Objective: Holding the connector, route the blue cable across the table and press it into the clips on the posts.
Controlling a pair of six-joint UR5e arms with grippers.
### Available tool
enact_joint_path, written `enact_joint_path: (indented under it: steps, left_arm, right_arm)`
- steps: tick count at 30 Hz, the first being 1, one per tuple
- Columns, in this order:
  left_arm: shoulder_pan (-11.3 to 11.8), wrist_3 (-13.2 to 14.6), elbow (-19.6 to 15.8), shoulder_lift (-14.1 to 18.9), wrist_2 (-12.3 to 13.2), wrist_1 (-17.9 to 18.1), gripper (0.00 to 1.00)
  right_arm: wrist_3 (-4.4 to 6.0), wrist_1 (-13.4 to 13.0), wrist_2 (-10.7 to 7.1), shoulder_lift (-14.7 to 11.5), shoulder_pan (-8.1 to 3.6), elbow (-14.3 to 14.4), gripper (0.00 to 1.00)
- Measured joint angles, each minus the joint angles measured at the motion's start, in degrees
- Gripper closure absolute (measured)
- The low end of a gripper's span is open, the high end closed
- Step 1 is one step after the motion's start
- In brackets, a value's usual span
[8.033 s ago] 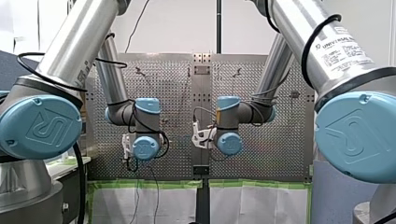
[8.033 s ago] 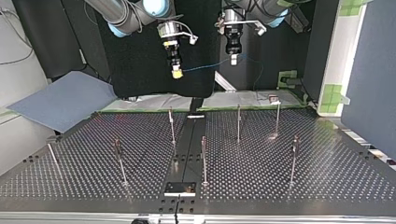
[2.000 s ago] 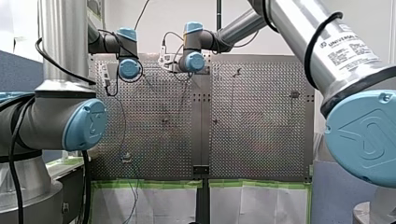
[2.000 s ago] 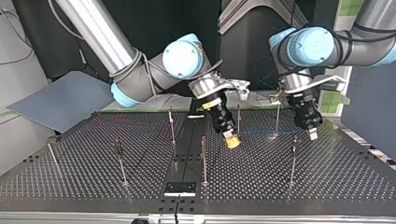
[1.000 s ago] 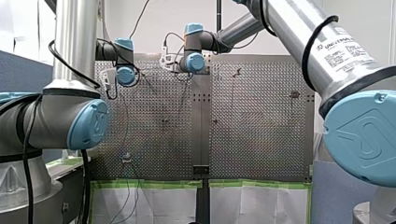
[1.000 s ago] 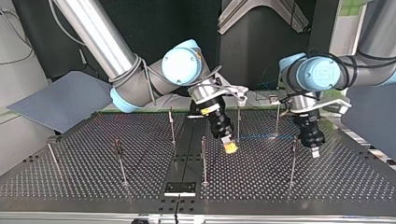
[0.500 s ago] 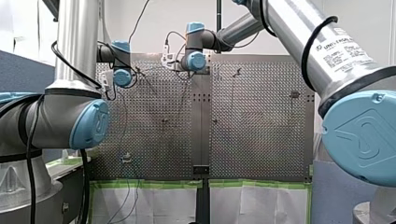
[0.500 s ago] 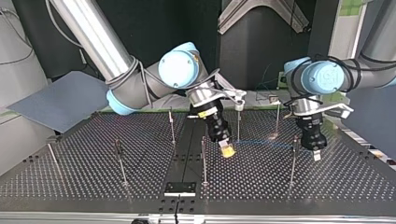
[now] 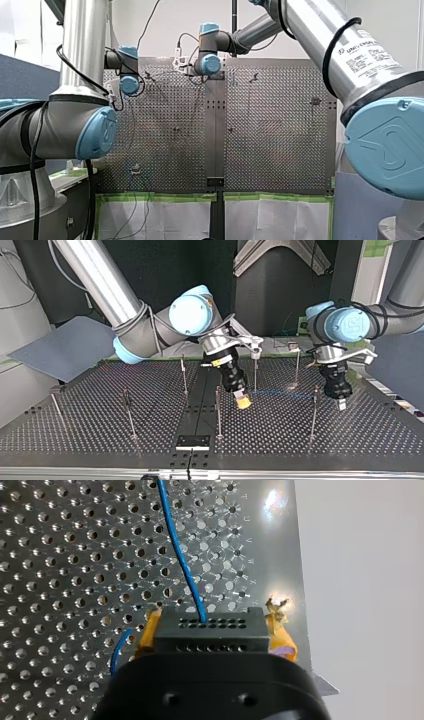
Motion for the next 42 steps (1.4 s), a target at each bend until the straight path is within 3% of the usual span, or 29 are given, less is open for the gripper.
enact_joint_path:
  steps: [1, 3, 8, 13, 16, 28, 36, 42]
  left_arm:
    - [0.1, -0.6, -0.1, 0.0, 0.0, -0.6, 0.39]
    - [0.2, -1.0, -0.2, 0.1, -0.1, -1.6, 0.00]
    - [0.3, -0.5, -0.4, 0.8, -0.6, -4.5, 0.00]
    - [0.0, -0.1, -0.7, 2.7, -2.7, -7.6, 0.00]
    - [-0.1, -0.7, -1.5, 4.2, -2.4, -9.4, 0.00]
    - [-0.6, -5.8, -7.3, 11.3, 4.1, -16.2, 0.00]
    - [-1.2, -6.0, -8.4, 16.0, 8.3, -17.5, 0.00]
    - [-2.4, -4.0, -8.4, 18.8, 11.4, -17.6, 0.00]
  right_arm:
    - [0.00, 0.1, 0.00, 0.0, 0.00, 0.0, 1.00]
    - [0.00, 0.2, 0.00, 0.0, 0.00, 0.0, 1.00]
    - [0.00, 0.3, 0.00, 0.0, 0.00, 0.0, 1.00]
    - [0.00, 0.4, 0.00, 0.0, 0.00, 0.0, 1.00]
    - [0.04, 0.4, 0.00, 0.0, 0.00, 0.0, 1.00]
    - [0.31, 0.5, 0.04, 0.0, -0.01, 0.0, 1.00]
    - [0.76, 0.6, 0.15, 0.0, -0.03, 0.0, 1.00]
    - [1.00, 0.7, 0.17, 0.0, -0.04, 0.0, 1.00]
